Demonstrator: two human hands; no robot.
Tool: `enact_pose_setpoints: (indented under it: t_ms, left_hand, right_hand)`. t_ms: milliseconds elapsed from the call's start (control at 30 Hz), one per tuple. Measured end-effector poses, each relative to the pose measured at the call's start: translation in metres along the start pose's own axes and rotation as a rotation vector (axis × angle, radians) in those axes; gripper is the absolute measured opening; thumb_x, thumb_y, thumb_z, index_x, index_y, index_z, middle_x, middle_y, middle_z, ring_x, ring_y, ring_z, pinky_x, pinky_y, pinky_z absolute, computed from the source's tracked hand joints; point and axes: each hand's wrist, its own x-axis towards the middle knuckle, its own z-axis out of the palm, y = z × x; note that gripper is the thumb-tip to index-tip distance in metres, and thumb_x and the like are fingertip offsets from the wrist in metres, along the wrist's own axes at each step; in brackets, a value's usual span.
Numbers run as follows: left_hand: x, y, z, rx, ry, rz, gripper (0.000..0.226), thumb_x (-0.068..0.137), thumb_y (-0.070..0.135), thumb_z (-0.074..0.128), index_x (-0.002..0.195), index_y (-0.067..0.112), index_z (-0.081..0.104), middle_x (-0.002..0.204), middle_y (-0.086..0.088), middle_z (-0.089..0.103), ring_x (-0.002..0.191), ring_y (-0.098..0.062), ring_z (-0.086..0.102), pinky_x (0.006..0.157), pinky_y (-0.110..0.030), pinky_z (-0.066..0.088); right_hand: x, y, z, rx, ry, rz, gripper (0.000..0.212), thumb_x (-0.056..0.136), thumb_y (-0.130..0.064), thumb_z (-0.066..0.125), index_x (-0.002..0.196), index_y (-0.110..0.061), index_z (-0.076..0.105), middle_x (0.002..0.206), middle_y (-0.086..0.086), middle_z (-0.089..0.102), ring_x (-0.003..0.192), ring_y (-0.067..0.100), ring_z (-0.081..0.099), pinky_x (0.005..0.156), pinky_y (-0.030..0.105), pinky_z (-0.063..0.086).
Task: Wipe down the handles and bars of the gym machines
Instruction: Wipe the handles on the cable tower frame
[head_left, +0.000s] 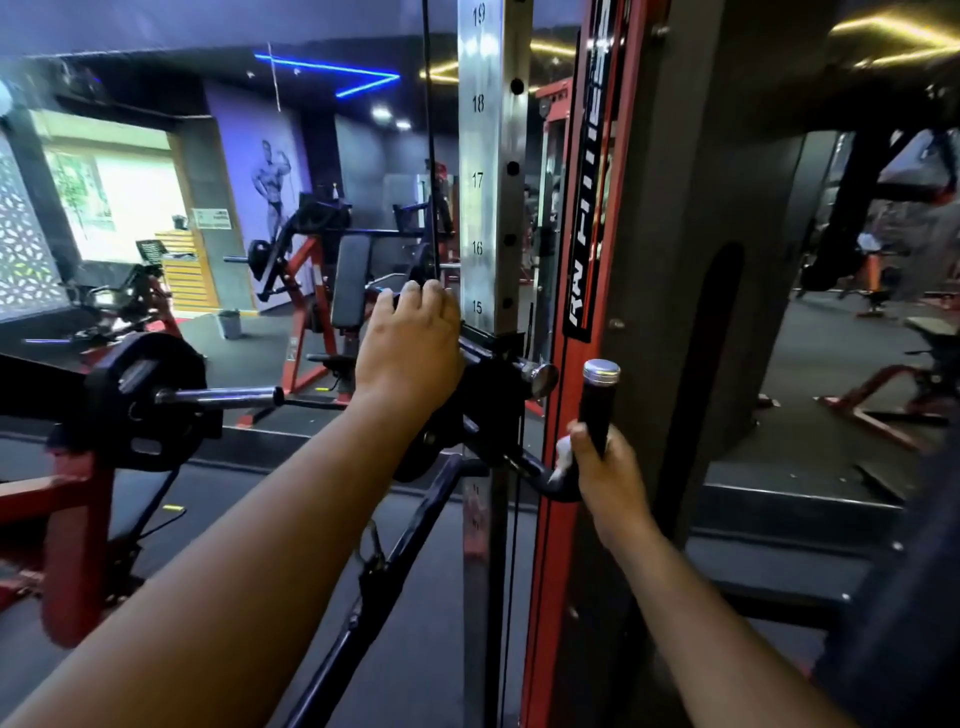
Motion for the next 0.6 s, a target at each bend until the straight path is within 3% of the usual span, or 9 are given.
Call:
enact_pose_setpoints:
  t_ms: [67,100,200,300,367,467,600]
  left_hand:
    - [0.000,0.002,-0.002,0.003,-0.011,-0.009,0.065,0.099,0.042,0.051,0.152,0.005,0.040,0.150,-0.014,0.047,0.138,-0.034,0.045,0.117,-0.051,0.035]
    - [-0.001,0.003,-0.002,0.004,-0.009,-0.010,0.065,0.099,0.042,0.052,0.152,0.006,0.040,0.150,-0.014,0.047,0.138,-0.034,0.044,0.117,-0.051,0.035]
    - [-0.002,0.004,-0.003,0.005,-0.002,-0.016,0.065,0.100,0.043,0.051,0.152,0.007,0.040,0.151,-0.013,0.046,0.140,-0.033,0.043,0.118,-0.051,0.034]
    - [-0.002,0.005,-0.004,0.021,-0.007,-0.018,0.066,0.101,0.045,0.049,0.153,0.006,0.037,0.151,-0.014,0.045,0.141,-0.034,0.042,0.118,-0.051,0.034]
    - [-0.002,0.005,-0.005,0.032,-0.010,-0.024,0.068,0.101,0.047,0.049,0.155,0.006,0.036,0.152,-0.014,0.044,0.142,-0.034,0.041,0.118,-0.051,0.034]
    - [-0.003,0.005,-0.005,0.021,-0.014,-0.035,0.069,0.101,0.047,0.050,0.155,0.007,0.035,0.153,-0.014,0.043,0.142,-0.034,0.041,0.119,-0.051,0.034]
    - [-0.001,0.005,-0.005,0.014,-0.013,-0.039,0.071,0.100,0.049,0.051,0.155,0.006,0.036,0.152,-0.014,0.044,0.142,-0.034,0.041,0.119,-0.051,0.034]
  right_hand:
    - [0.025,-0.028,0.005,0.006,0.002,-0.043,0.051,0.086,-0.063,0.068,0.098,-0.014,0.059,0.074,0.007,0.063,0.063,0.026,0.060,0.065,0.040,0.055]
    - [0.033,-0.042,0.007,0.007,0.015,-0.060,0.050,0.086,-0.063,0.069,0.102,-0.016,0.059,0.076,0.008,0.064,0.064,0.025,0.060,0.067,0.037,0.057]
    - [0.029,-0.051,0.014,0.009,0.077,-0.108,0.049,0.085,-0.055,0.066,0.113,-0.017,0.059,0.087,0.004,0.068,0.073,0.013,0.066,0.071,0.015,0.052]
    - [-0.003,-0.025,0.013,-0.070,0.101,-0.067,0.052,0.088,-0.052,0.062,0.128,-0.020,0.056,0.113,-0.005,0.067,0.097,-0.006,0.064,0.078,0.008,0.046]
    - [-0.022,-0.007,0.008,-0.054,0.073,-0.052,0.045,0.094,-0.044,0.059,0.134,-0.024,0.053,0.118,-0.007,0.067,0.106,-0.006,0.062,0.088,0.016,0.047]
    - [-0.033,0.011,-0.007,0.037,0.033,-0.007,0.034,0.103,-0.028,0.054,0.136,-0.023,0.058,0.128,-0.001,0.068,0.123,0.012,0.062,0.108,0.040,0.046]
    - [-0.025,-0.014,-0.026,0.042,0.229,-0.046,0.026,0.105,-0.034,0.052,0.123,-0.029,0.069,0.117,-0.003,0.073,0.114,0.014,0.067,0.106,0.050,0.051]
